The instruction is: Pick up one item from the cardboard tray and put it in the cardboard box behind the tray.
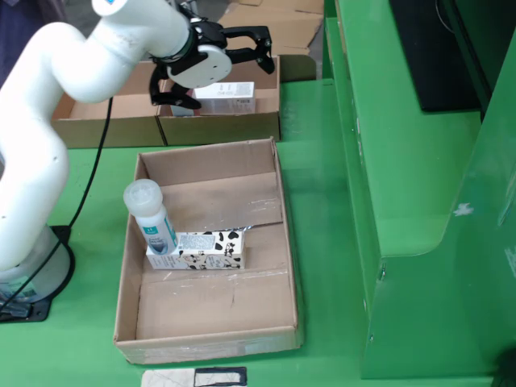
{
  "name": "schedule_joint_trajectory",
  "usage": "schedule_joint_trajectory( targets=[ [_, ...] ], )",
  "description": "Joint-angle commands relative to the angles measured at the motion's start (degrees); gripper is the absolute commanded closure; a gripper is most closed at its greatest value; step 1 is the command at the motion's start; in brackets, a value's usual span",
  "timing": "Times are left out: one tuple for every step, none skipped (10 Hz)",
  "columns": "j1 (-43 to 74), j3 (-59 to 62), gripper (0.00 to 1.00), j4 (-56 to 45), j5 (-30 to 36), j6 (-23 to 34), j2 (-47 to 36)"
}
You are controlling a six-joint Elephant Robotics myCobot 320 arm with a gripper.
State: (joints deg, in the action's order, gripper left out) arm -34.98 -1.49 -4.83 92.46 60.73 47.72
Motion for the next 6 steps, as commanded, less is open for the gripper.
schedule_joint_trajectory(
  targets=[
    [52.43,-42.67,0.0,-9.07,17.28,10.66,-26.37],
    [58.28,-49.59,0.0,-6.54,18.78,13.22,-29.29],
    [62.62,-54.97,0.0,-5.24,19.55,15.01,-32.26],
    [62.62,-54.97,0.0,-5.24,19.55,15.01,-32.26],
    [62.62,-54.97,0.0,-5.24,19.55,15.01,-32.26],
    [62.62,-54.97,0.0,-5.24,19.55,15.01,-32.26]
  ],
)
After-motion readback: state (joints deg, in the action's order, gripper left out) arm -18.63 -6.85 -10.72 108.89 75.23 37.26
